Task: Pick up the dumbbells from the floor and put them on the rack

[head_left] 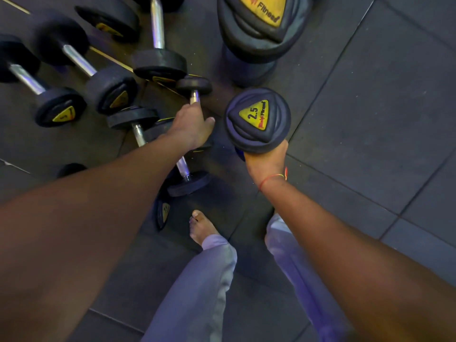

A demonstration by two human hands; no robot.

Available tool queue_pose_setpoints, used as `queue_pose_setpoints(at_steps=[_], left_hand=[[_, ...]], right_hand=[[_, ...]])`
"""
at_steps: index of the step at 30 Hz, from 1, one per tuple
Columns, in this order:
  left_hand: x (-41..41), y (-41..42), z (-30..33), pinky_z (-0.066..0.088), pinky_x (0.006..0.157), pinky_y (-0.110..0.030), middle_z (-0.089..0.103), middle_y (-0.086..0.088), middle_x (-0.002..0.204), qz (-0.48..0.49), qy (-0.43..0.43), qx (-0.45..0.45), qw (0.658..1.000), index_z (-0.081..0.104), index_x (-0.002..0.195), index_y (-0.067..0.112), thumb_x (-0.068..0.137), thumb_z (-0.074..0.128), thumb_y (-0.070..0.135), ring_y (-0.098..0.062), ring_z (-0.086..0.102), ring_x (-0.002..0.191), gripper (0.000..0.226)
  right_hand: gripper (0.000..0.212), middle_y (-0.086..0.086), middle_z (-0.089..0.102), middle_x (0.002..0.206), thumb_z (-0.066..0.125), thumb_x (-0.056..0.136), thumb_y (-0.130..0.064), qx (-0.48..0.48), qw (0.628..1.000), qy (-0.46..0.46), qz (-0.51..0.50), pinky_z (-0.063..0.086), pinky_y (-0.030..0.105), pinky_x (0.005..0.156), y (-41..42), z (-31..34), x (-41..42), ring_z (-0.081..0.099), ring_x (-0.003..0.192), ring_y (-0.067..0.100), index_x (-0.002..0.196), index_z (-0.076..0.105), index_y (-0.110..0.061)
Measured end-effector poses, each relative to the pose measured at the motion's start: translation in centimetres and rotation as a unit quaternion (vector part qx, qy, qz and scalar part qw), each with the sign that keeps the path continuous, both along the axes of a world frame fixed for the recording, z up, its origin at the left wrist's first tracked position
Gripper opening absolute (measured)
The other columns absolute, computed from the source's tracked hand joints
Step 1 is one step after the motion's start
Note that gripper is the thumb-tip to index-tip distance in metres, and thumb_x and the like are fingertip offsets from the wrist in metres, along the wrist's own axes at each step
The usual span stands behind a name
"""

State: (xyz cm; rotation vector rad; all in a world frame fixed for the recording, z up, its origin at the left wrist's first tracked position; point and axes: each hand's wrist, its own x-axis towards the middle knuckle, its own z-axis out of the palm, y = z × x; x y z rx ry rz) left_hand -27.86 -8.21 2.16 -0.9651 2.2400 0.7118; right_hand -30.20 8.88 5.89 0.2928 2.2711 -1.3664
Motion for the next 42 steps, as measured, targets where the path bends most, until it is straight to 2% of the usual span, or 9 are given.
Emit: queue_pose_setpoints(at_steps=[5, 8, 13, 18, 24, 29, 34, 37, 42], left_hand=[[0.0, 0.2, 0.4, 0.04, 0.102, -0.047, 0.051, -0.021, 0.128, -0.086, -0.019, -0.031, 0.996, 0.052, 0.127, 0.005, 0.09, 0.052, 0.046, -0.042, 0.044, 0.119, 0.055], [-0.4, 0.0, -0.4, 0.036, 0.103, -0.047, 0.045, -0.017, 0.135, -0.093, -0.038, -0.06, 0.993, 0.047, 0.136, 0.008, 0.09, 0.054, 0.049, -0.038, 0.038, 0.125, 0.062], [-2.1, -0.9, -4.6, 0.041, 0.098, -0.038, 0.057, -0.021, 0.127, 0.119, -0.015, -0.008, 0.993, 0.057, 0.123, 0.005, 0.087, 0.056, 0.039, -0.039, 0.05, 0.12, 0.05], [-4.0, -1.4, -9.0, 0.048, 0.099, -0.035, 0.061, -0.012, 0.125, 0.351, 0.025, 0.033, 0.935, 0.053, 0.127, 0.009, 0.084, 0.065, 0.027, -0.031, 0.059, 0.115, 0.048], [-4.9, -1.6, -12.4, 0.043, 0.086, -0.026, 0.054, -0.009, 0.138, 0.321, -0.023, 0.018, 0.947, 0.051, 0.137, 0.008, 0.096, 0.053, 0.019, -0.026, 0.054, 0.126, 0.042], [-3.8, 0.2, -10.3, 0.052, 0.089, -0.033, 0.063, -0.012, 0.121, 0.28, 0.0, 0.042, 0.959, 0.062, 0.116, 0.006, 0.085, 0.069, 0.019, -0.026, 0.062, 0.111, 0.034], [-0.9, 3.2, -6.2, 0.057, 0.071, -0.025, 0.069, 0.002, 0.098, 0.379, 0.093, 0.102, 0.915, 0.068, 0.098, 0.016, 0.072, 0.081, 0.023, -0.013, 0.066, 0.089, 0.031], [0.8, 4.4, -1.7, 0.05, 0.065, -0.016, 0.07, 0.006, 0.101, 0.434, 0.137, 0.111, 0.883, 0.069, 0.108, 0.016, 0.07, 0.083, 0.02, -0.009, 0.067, 0.092, 0.04], [2.8, 4.4, 8.6, 0.046, 0.087, -0.021, 0.067, 0.002, 0.111, 0.462, 0.217, 0.088, 0.855, 0.065, 0.117, 0.012, 0.088, 0.067, 0.012, -0.012, 0.061, 0.102, 0.029]], right_hand=[[0.028, 0.0, 0.065, 0.097, 0.068, 0.079, 0.006, -0.021, 1.0, 0.01, -0.001, 0.043, 0.001, 0.073, 0.1, 1.7, -0.7, 0.055, 0.088, -0.004, 0.107, 0.067, -0.001], [0.026, -0.001, 0.067, 0.096, 0.068, 0.079, 0.002, 0.005, 1.0, 0.011, 0.019, 0.044, 0.007, 0.073, 0.4, 0.7, -0.9, 0.058, 0.09, 0.0, 0.104, 0.069, -0.004], [0.026, 0.001, 0.064, 0.094, 0.065, 0.08, 0.009, -0.009, 1.0, 0.005, 0.013, 0.04, -0.002, 0.066, 0.6, -2.8, -1.1, 0.053, 0.081, -0.013, 0.105, 0.067, 0.002], [0.026, -0.005, 0.065, 0.093, 0.068, 0.078, 0.003, -0.006, 0.999, 0.035, 0.024, 0.043, 0.002, 0.071, -0.2, -7.5, -1.3, 0.057, 0.087, -0.001, 0.103, 0.069, -0.006], [0.027, -0.006, 0.064, 0.091, 0.068, 0.077, 0.003, -0.004, 0.999, 0.04, 0.029, 0.052, 0.027, 0.08, -1.2, -10.0, -1.3, 0.061, 0.09, 0.008, 0.102, 0.07, -0.006], [0.028, -0.005, 0.065, 0.093, 0.07, 0.077, 0.001, 0.0, 0.999, 0.034, 0.04, 0.05, 0.021, 0.079, -0.6, -7.8, -1.1, 0.061, 0.092, 0.006, 0.104, 0.069, -0.006], [0.024, -0.001, 0.068, 0.094, 0.071, 0.077, 0.0, 0.028, 0.998, 0.04, 0.043, 0.049, 0.014, 0.074, 0.8, -3.2, -0.6, 0.061, 0.091, 0.005, 0.1, 0.071, -0.004], [0.024, -0.004, 0.067, 0.094, 0.073, 0.077, -0.003, 0.03, 0.997, 0.045, 0.053, 0.046, 0.004, 0.07, 1.4, 0.9, -0.6, 0.059, 0.087, -0.001, 0.1, 0.072, -0.004], [0.019, 0.007, 0.073, 0.095, 0.073, 0.075, -0.002, 0.05, 0.993, 0.057, 0.088, 0.056, 0.03, 0.079, 1.6, 9.8, -1.2, 0.063, 0.086, 0.008, 0.094, 0.072, -0.004]])
